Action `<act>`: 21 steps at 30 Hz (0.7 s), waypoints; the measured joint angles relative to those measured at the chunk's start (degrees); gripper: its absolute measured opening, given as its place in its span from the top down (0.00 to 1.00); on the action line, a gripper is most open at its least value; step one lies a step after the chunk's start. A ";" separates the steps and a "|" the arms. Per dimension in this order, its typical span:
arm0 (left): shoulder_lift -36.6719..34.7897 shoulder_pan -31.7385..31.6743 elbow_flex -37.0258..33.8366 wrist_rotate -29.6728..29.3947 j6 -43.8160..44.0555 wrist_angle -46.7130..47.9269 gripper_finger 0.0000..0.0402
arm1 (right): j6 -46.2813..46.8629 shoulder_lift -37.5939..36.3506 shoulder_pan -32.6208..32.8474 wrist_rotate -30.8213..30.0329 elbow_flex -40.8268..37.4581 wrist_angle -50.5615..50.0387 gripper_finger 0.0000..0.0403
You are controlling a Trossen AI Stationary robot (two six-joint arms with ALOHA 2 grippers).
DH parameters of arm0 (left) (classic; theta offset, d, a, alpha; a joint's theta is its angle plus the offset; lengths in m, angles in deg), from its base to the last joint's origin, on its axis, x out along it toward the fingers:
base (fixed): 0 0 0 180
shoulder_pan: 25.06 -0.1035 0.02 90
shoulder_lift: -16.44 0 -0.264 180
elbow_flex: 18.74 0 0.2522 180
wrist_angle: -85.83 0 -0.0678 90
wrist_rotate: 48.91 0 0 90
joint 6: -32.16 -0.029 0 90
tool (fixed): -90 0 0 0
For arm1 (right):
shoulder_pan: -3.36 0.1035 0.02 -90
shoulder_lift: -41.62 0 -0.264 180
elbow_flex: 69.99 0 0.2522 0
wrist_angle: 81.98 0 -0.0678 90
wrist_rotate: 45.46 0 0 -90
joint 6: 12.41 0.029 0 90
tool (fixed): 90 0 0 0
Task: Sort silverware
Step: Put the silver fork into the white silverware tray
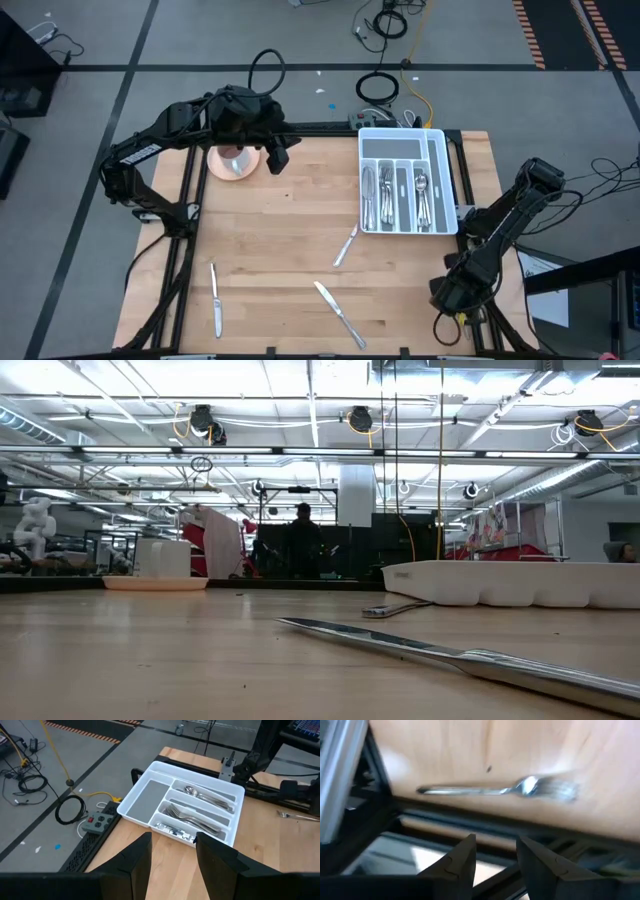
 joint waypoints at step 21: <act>0.00 0.00 0.01 0.00 0.16 0.00 0.61 | 10.51 0.02 3.37 -5.58 -9.54 16.58 0.68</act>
